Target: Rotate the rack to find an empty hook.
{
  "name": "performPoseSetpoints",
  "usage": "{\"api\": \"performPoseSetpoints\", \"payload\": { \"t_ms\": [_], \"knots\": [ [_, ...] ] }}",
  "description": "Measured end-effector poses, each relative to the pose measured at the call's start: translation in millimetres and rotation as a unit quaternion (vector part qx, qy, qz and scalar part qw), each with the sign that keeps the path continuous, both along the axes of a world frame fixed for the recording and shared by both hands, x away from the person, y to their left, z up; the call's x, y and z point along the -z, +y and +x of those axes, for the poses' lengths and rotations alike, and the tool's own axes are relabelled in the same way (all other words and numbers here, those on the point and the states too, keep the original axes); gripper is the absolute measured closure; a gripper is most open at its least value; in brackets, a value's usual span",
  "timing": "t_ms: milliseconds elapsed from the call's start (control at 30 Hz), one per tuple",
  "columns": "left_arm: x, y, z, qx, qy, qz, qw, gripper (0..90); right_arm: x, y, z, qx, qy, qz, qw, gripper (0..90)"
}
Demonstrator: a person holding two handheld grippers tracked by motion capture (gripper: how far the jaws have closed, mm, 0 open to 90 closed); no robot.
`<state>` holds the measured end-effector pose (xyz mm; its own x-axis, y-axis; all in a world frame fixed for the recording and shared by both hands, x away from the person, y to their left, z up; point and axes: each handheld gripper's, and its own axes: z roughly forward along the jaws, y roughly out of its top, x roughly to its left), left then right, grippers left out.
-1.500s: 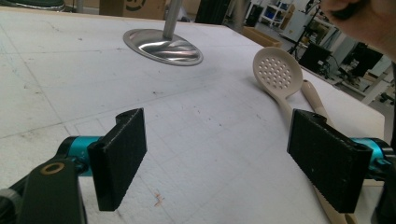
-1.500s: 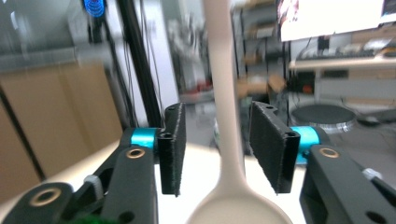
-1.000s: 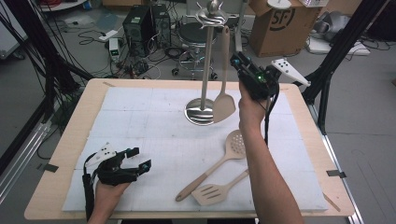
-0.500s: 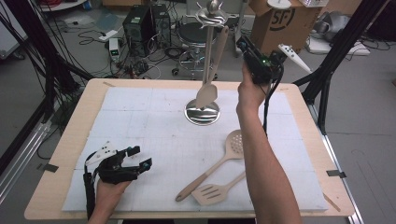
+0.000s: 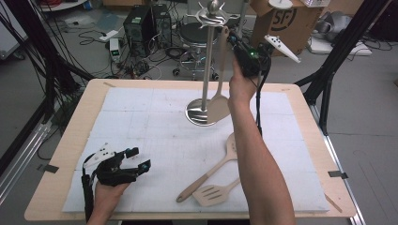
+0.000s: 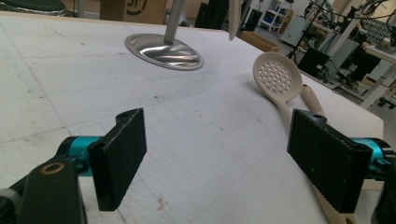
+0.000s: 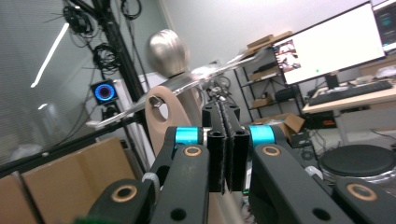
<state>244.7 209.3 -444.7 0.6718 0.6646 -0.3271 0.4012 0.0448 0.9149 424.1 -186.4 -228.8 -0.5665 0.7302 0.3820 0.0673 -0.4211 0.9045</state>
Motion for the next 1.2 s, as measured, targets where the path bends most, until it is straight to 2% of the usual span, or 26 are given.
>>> {"api": "performPoseSetpoints", "payload": {
  "t_ms": [133,333,500,600,633,700,733,800,833,1000,1033,1200],
  "knots": [
    [-0.5,-1.0,-0.9,0.001,0.0,0.004,1.0,20.4,1.9,13.2,-10.5,-0.003,-0.006,-0.001,1.0,89.3],
    [-0.3,-0.7,-0.5,-0.001,-0.001,0.002,1.0,20.4,-2.8,42.3,-23.7,-0.014,-0.03,-0.041,0.9986,89.3],
    [0.1,-0.1,-0.4,0.001,0.0,0.003,1.0,20.4,-4.1,49.2,-22.0,-0.008,-0.03,-0.046,0.9985,89.3],
    [0.2,0.2,-0.2,0.0,-0.001,0.004,1.0,20.4,-4.7,50.4,-19.3,-0.018,-0.026,-0.048,0.9983,89.4],
    [0.2,0.1,-0.2,0.0,0.0,0.004,1.0,20.5,-4.6,50.1,-17.3,-0.026,-0.02,-0.039,0.9987,89.4],
    [0.2,-0.1,-0.1,0.0,0.0,0.004,1.0,20.4,-3.8,47.4,-14.3,-0.052,-0.004,-0.001,0.9986,89.4],
    [0.2,-0.2,-0.2,0.0,0.001,0.004,1.0,20.4,-4.0,46.2,-14.6,-0.058,0.0,0.005,0.9983,89.4],
    [0.2,-0.3,-0.5,-0.002,-0.001,0.005,1.0,20.4,-5.3,44.1,-16.3,-0.055,-0.008,-0.014,0.9984,89.4],
    [0.3,-0.4,-0.7,-0.002,0.0,0.006,1.0,20.4,-5.2,41.2,-18.1,-0.052,-0.008,-0.015,0.9985,89.4],
    [0.4,-0.3,-1.7,0.0,0.001,0.007,1.0,20.5,-1.9,14.0,-17.8,-0.026,0.004,0.017,0.9995,89.4],
    [0.4,-0.3,-1.8,0.0,0.001,0.006,1.0,20.5,-3.1,9.3,-17.4,-0.022,0.0,0.021,0.9995,89.4],
    [0.8,0.0,-1.2,-0.002,0.002,0.005,1.0,20.6,-17.3,0.1,-17.4,-0.008,-0.019,0.009,0.9997,89.4]
  ]
}}
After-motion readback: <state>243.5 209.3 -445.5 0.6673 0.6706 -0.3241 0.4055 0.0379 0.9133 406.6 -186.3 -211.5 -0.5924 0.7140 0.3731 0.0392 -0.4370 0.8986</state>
